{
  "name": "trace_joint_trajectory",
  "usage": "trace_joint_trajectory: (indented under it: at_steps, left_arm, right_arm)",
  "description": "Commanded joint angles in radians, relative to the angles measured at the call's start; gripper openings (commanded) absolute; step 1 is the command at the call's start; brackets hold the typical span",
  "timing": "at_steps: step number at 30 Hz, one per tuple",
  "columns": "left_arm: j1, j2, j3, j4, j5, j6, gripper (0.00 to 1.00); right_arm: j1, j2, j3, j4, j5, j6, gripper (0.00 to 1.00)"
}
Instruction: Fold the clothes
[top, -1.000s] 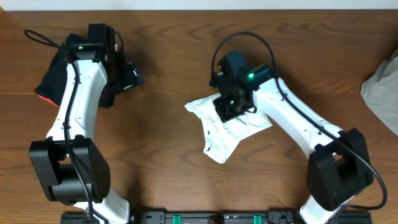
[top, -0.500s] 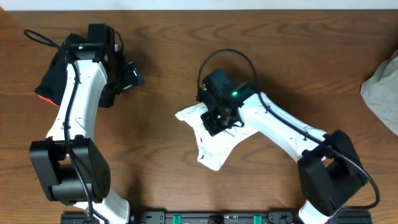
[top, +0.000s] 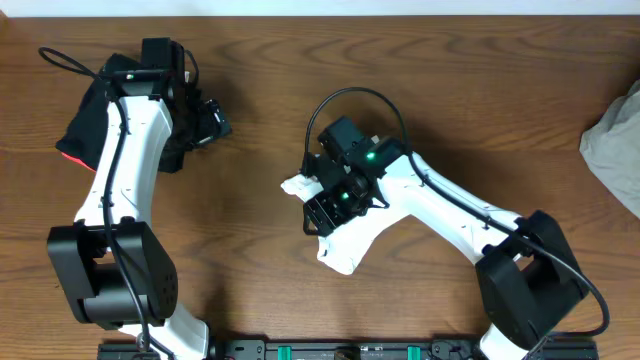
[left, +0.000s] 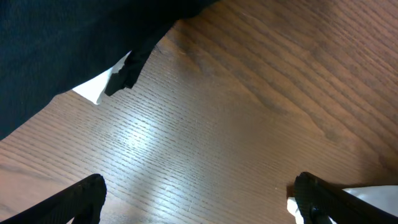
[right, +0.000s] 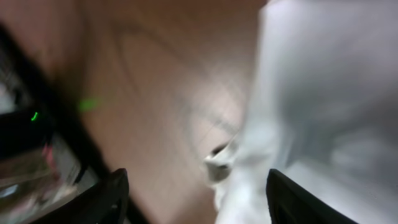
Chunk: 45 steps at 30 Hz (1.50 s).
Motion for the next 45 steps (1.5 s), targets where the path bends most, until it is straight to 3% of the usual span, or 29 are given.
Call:
trace_joint_trajectory:
  at_steps: [1,5,9,12,22,34,40,45]
  left_arm:
    - [0.002,-0.008,0.014,-0.001,-0.001,-0.009,0.98]
    - [0.002,-0.008,0.014,-0.001,-0.001,-0.009,0.98]
    - [0.002,-0.008,0.014,-0.001,-0.001,-0.009,0.98]
    - [0.002,-0.008,0.014,-0.001,-0.001,-0.009,0.98]
    - [0.002,-0.008,0.014,-0.001,-0.001,-0.009,0.98]
    - [0.002,-0.008,0.014,-0.001,-0.001,-0.009,0.98]
    - [0.002,-0.008,0.014,-0.001,-0.001,-0.009,0.98]
    - [0.002,-0.008,0.014,-0.001,-0.001,-0.009,0.98]
  right_arm:
    - [-0.040,-0.005,0.029,-0.027,-0.092,-0.083,0.66]
    - [-0.071,-0.008,0.032,-0.014,-0.090,-0.093,0.60]
    - [-0.079,-0.005,0.024,0.088,-0.044,-0.069,0.18]
    - [-0.071,-0.005,0.012,0.169,-0.018,-0.009,0.02]
    - [-0.031,-0.005,-0.102,0.352,0.076,0.084,0.01]
    - [-0.020,-0.005,-0.363,0.772,0.076,0.176,0.01]
    - [-0.037,-0.048,-0.319,0.769,0.018,0.146,0.01]
    - [-0.089,-0.198,-0.298,0.686,-0.024,0.147,0.01]
